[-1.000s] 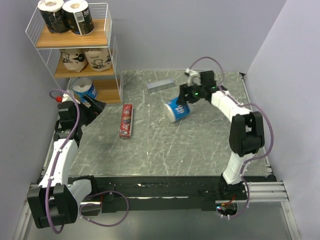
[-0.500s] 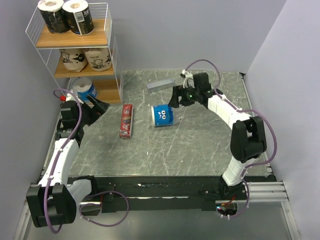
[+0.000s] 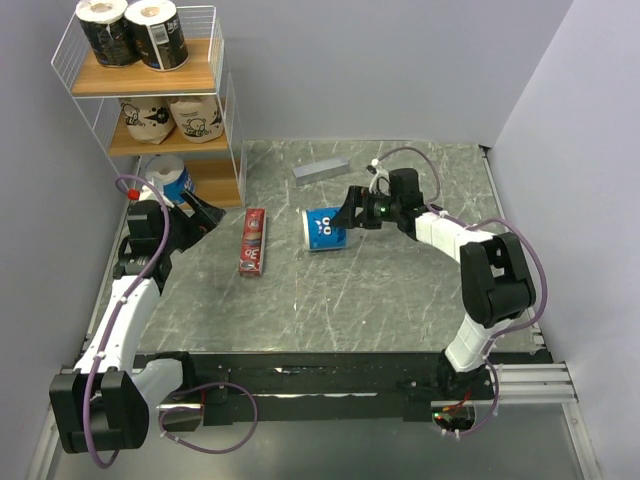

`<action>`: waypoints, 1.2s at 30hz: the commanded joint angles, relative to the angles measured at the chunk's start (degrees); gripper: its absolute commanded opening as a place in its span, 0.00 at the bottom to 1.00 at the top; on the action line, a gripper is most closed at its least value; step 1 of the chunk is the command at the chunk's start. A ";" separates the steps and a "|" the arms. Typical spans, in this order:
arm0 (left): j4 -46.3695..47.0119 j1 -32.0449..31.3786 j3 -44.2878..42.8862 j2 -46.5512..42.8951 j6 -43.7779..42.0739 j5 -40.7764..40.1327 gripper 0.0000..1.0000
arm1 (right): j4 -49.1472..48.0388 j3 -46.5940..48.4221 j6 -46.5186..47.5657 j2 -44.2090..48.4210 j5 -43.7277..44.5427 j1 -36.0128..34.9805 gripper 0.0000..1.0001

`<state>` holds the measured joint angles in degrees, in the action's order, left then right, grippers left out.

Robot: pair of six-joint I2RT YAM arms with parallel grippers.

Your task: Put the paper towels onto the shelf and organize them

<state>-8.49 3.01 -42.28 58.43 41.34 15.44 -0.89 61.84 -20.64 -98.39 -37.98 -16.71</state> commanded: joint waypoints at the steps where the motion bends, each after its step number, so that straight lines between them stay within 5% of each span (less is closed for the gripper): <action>1: 0.49 -0.46 -2.45 -0.78 -0.56 -1.03 0.99 | -12.90 -0.06 -3.69 -3.30 -6.22 0.36 0.96; 13: 0.58 -0.72 -2.98 -1.04 -0.30 -1.47 0.99 | -20.38 1.61 -7.74 -10.68 -9.31 0.19 0.86; 20: 0.23 -0.72 -3.24 -1.83 -0.56 -2.35 0.99 | -21.36 1.70 -8.01 -10.60 -9.84 0.19 0.64; 24: -0.30 -0.72 -3.68 -2.01 -1.26 -2.61 0.99 | -10.48 2.92 -1.01 -6.30 -4.49 -1.13 0.61; 29: -1.27 -0.81 -3.86 -2.27 -1.88 -3.05 0.99 | 10.60 7.49 8.94 -0.40 15.01 -9.11 0.58; 36: -2.67 -0.81 -4.65 -1.83 -2.58 -3.75 0.99 | 28.18 19.17 15.80 -2.33 35.41 -20.53 0.55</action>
<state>-10.83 2.37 -43.70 57.45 40.49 12.97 13.85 73.73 -11.05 -101.56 -17.41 -32.27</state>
